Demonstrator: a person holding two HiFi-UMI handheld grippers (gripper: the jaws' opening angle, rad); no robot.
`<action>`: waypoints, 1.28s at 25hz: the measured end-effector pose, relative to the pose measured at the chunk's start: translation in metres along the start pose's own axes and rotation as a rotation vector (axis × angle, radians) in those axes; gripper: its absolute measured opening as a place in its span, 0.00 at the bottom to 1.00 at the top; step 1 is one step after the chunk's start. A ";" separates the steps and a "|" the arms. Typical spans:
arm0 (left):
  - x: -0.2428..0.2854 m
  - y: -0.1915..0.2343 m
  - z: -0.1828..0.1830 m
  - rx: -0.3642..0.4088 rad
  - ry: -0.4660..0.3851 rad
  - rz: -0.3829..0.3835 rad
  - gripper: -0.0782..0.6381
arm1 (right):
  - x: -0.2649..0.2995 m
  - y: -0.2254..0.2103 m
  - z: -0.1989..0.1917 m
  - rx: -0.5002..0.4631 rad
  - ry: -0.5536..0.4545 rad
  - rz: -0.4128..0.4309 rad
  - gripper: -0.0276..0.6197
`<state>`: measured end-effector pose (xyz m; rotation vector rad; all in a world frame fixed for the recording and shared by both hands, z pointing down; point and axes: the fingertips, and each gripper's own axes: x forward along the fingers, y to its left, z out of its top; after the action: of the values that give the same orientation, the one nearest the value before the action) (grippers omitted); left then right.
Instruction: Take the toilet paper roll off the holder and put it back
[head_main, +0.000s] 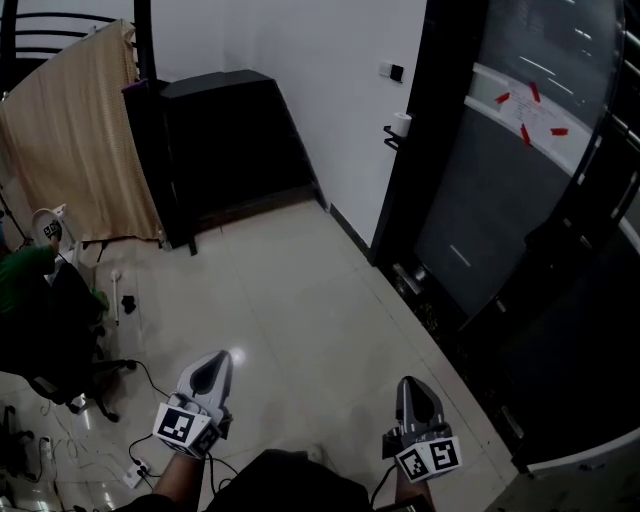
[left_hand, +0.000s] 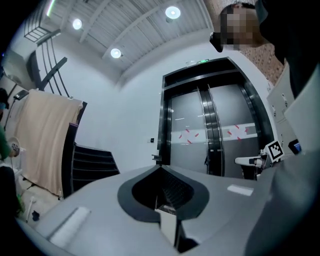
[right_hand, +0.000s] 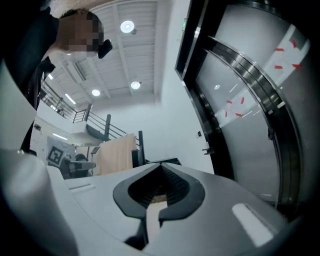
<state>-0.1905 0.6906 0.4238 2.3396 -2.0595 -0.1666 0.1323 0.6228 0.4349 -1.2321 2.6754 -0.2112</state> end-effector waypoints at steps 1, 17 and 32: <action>0.015 -0.010 0.001 0.010 0.015 -0.010 0.11 | 0.005 -0.016 0.002 0.016 -0.006 -0.011 0.06; 0.120 0.008 -0.024 -0.136 0.035 0.115 0.11 | 0.061 -0.123 -0.015 0.069 0.052 -0.033 0.06; 0.290 0.077 -0.034 -0.089 0.029 -0.026 0.11 | 0.180 -0.171 0.003 -0.018 0.052 -0.223 0.06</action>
<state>-0.2277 0.3914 0.4449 2.3041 -1.9664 -0.2181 0.1442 0.3751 0.4472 -1.5514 2.5839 -0.2538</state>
